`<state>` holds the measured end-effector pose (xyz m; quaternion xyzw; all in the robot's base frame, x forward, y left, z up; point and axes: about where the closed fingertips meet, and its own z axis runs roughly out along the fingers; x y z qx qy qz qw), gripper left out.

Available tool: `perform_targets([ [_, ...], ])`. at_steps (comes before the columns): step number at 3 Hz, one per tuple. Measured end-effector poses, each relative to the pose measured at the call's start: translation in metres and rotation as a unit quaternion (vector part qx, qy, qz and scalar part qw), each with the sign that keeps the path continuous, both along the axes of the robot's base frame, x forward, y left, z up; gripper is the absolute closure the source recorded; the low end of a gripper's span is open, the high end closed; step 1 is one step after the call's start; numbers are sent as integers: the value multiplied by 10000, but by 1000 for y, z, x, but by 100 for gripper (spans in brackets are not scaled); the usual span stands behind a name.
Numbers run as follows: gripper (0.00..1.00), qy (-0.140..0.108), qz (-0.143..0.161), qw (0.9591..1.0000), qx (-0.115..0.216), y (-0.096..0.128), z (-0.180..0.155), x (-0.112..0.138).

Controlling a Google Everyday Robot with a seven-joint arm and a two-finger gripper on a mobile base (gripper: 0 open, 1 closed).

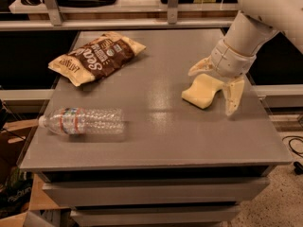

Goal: Move sponge near brown chip bag

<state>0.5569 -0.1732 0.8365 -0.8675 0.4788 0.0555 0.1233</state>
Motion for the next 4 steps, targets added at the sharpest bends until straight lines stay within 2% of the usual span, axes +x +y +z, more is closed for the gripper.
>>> perform_targets([
  [3,87,35,-27,10000,-48,-2,-1,3],
  [4,100,34,-27,10000,-48,-2,0,3],
])
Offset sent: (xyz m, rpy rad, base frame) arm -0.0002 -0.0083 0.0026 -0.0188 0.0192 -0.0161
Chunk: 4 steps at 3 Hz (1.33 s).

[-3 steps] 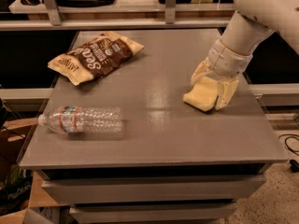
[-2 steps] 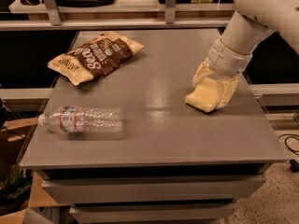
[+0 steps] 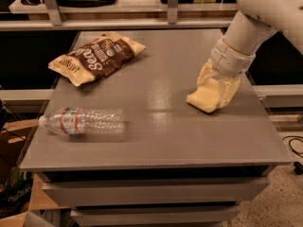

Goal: Move sponge near brown chip bag

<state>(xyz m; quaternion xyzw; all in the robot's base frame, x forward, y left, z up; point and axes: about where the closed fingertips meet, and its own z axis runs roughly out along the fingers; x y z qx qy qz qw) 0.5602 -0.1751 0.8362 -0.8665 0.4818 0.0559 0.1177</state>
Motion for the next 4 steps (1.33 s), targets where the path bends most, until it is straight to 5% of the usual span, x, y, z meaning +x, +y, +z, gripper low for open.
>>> perform_targets([
  [2,100,-900,19,9959,27,14,79,30],
  [4,100,-921,151,9956,24,23,75,42],
])
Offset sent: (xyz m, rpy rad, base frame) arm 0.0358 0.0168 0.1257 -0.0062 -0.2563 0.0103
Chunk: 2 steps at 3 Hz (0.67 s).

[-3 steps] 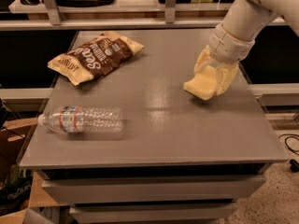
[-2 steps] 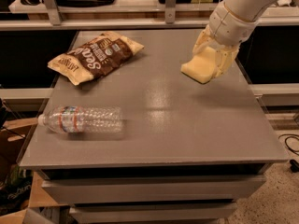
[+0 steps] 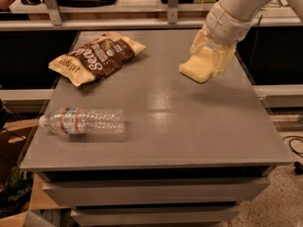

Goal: Move sponge near brown chip bag

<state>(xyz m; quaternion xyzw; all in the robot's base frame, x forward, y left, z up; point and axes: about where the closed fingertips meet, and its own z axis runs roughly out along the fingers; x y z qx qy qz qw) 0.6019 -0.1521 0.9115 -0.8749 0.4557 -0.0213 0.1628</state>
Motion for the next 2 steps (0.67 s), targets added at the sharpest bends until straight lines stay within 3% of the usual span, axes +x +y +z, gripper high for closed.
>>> perform_targets([
  [1,100,-76,480,9988,75,29,-3,22],
  [2,100,-207,979,9949,157,60,-2,41],
])
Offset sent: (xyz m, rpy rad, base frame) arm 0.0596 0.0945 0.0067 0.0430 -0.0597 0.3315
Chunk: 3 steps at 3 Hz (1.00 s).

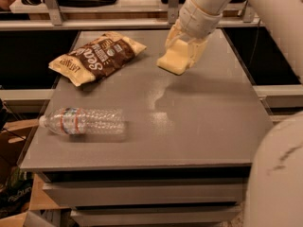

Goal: Move sponge near brown chip bag

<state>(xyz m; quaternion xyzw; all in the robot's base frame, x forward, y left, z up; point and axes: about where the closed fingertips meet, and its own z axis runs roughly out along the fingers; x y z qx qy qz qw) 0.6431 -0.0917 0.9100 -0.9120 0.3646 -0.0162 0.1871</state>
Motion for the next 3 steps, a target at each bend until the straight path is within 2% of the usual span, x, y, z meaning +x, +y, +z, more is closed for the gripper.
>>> perform_targets([
  [1,100,-151,528,9984,107,39,4,15],
  [3,100,-152,1226,9919,280,95,-2,28],
])
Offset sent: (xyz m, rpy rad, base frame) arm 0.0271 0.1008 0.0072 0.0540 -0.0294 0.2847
